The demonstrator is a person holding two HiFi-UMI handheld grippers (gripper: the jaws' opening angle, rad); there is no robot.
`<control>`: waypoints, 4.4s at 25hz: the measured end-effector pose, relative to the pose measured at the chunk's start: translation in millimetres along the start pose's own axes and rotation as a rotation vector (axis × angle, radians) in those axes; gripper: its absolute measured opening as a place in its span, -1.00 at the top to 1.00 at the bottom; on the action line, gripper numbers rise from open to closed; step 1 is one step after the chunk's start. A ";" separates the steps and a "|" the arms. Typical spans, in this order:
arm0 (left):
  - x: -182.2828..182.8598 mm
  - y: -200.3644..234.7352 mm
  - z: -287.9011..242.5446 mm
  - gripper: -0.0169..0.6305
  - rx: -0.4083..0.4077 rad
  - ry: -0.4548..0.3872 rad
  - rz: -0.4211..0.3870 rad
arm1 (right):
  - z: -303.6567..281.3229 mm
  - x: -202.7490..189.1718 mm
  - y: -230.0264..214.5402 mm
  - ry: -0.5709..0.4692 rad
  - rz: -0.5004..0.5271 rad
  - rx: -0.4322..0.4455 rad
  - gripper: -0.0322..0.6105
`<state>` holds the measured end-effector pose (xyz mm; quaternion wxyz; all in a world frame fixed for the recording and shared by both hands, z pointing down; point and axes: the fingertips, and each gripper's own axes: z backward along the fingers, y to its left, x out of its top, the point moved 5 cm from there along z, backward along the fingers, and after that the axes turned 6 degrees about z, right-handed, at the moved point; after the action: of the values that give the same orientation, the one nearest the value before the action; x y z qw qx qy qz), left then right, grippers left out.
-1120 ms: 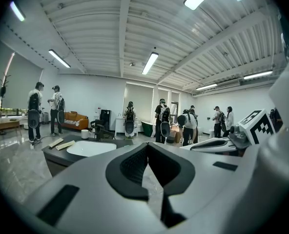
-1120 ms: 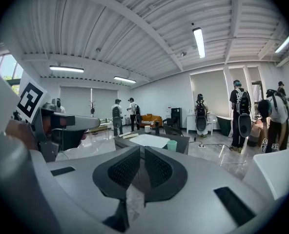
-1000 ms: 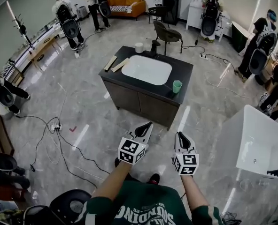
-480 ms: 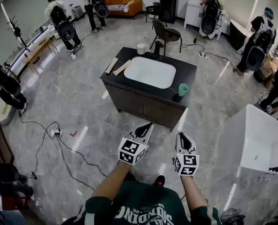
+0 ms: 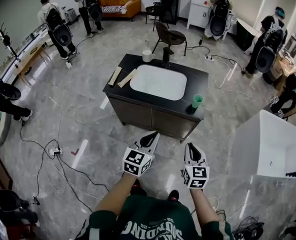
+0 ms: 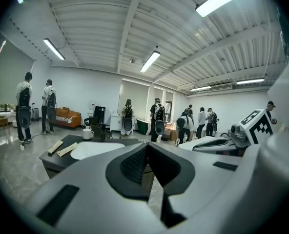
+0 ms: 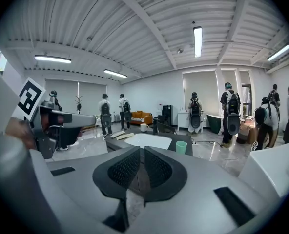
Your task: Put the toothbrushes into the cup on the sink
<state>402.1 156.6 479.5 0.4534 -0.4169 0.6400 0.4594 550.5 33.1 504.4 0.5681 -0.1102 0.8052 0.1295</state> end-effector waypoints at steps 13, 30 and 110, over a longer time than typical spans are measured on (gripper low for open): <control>11.8 81.9 -5.1 0.91 -0.091 0.012 0.010 | -57.3 19.8 49.2 0.030 -0.010 -0.088 0.77; 4.4 171.9 36.3 0.91 -0.094 0.040 0.020 | -103.9 20.8 133.5 0.061 -0.036 -0.082 0.77; 99.3 444.8 -318.7 0.91 -0.058 0.171 -0.012 | -537.8 143.0 -14.5 0.099 -0.052 0.038 0.77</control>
<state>-107.5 -60.5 530.4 0.3877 -0.4712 0.6604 0.4377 31.3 -164.4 541.0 0.5326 -0.1266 0.8316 0.0938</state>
